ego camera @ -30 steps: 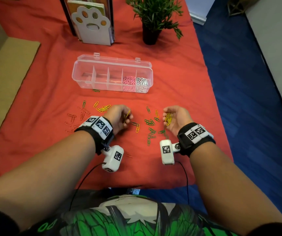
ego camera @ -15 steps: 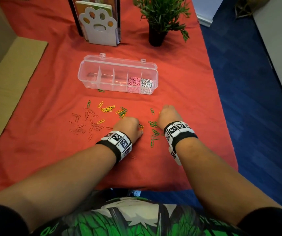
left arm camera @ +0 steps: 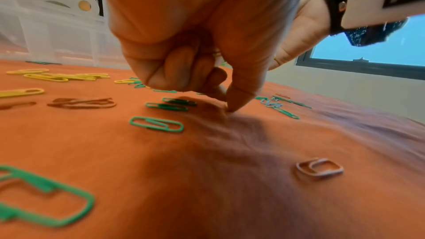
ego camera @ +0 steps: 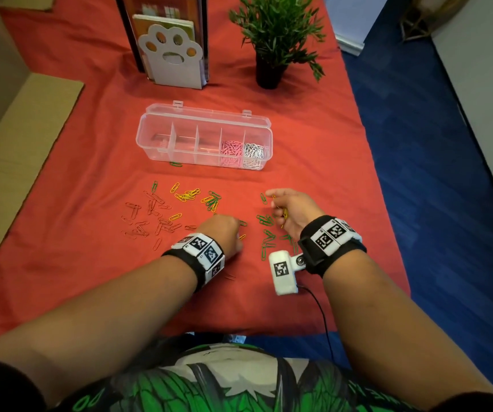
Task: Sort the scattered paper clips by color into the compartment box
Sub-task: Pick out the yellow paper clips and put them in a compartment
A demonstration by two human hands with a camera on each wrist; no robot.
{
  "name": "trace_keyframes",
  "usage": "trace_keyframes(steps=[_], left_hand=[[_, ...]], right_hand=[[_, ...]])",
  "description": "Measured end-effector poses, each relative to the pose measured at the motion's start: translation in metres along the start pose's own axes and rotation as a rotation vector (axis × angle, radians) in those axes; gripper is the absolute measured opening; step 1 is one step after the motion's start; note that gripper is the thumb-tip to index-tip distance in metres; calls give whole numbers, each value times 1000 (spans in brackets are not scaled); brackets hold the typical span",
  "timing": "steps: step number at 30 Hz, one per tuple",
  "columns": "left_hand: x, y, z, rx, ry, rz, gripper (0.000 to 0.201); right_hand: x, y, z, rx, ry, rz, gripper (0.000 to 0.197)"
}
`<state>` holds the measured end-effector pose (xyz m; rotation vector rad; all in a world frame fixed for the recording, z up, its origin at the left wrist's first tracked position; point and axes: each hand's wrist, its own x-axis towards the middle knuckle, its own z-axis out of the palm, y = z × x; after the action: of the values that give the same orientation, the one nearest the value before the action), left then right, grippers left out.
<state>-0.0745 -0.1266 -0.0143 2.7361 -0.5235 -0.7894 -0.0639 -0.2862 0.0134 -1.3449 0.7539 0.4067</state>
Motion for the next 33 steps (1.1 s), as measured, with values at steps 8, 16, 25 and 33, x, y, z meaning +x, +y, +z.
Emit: trace_keyframes(steps=[8,16,25,33], left_hand=[[-8,-19,-25,-1117,12,-261,19],[-1,-46,-84,-1670,233,-344,30],[47,-57,-140,-1632,166,-404,21],[62,-64,-156,-1581,263,-433,28]], right_hand=[[-15,-6,16,526,60,292,46],[-7,-23,44,606,-56,227,38],[-4,-46,59,490,-109,135,27],[13,-53,74,142,-20,-92,28]])
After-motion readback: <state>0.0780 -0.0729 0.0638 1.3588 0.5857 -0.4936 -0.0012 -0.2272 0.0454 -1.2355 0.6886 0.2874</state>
